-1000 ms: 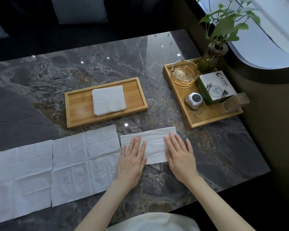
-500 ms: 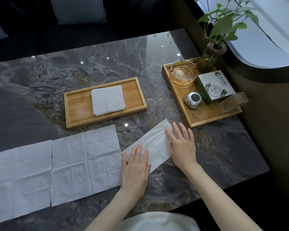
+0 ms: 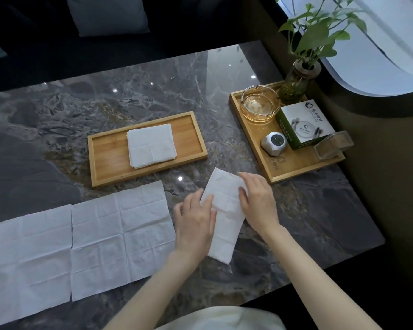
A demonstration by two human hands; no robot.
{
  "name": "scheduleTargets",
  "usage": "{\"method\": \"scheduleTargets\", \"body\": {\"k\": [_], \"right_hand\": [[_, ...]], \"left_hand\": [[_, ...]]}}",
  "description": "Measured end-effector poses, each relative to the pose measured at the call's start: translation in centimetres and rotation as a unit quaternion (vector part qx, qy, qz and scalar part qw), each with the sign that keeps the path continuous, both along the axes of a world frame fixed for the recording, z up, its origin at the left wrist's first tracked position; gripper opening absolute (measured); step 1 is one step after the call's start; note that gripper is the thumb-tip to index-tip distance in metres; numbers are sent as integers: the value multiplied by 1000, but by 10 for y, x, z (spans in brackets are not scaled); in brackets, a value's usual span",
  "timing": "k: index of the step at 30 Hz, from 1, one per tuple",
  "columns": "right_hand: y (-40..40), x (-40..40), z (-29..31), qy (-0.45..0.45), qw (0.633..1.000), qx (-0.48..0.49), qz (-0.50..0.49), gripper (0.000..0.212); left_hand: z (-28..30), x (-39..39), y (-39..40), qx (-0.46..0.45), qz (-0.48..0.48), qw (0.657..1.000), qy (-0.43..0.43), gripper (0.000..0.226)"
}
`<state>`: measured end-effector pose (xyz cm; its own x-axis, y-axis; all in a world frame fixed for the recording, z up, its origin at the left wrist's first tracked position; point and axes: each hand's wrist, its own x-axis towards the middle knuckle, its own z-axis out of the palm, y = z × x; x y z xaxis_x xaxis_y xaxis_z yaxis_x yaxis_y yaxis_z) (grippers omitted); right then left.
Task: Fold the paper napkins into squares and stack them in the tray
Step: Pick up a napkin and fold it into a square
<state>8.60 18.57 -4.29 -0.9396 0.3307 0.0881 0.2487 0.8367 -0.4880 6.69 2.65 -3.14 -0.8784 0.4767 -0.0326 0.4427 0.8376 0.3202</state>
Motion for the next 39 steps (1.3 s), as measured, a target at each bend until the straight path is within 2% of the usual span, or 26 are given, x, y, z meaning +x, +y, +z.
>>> {"method": "scheduleTargets", "body": {"k": [4,11,15,19,26,32,36,39], "right_hand": [[17,7,4,7,994,-74,-83,25],[25,2,-2,-89,988,-70,-105,31],[25,0,-4,-102,988,-49,-103,27],[24,0,-5,-93,991,-27,-94,20],[21,-4,1,-109,991,-25,-78,15],[22,-14,20,-96,983,-147,-50,11],[21,-21,36,-73,967,-241,-34,7],[18,-20,46,-59,955,-289,-23,27]], "left_hand": [[2,-52,17,95,-44,993,-47,35],[-13,-99,38,48,-134,989,-38,32],[-18,-102,38,49,-151,987,-14,24],[-17,-103,38,76,-136,988,-11,10],[-16,-91,32,103,-79,987,-91,7],[1,-93,10,152,-31,978,-143,6],[22,-92,-5,214,6,959,-186,7],[33,-87,-17,251,11,946,-207,23]]}}
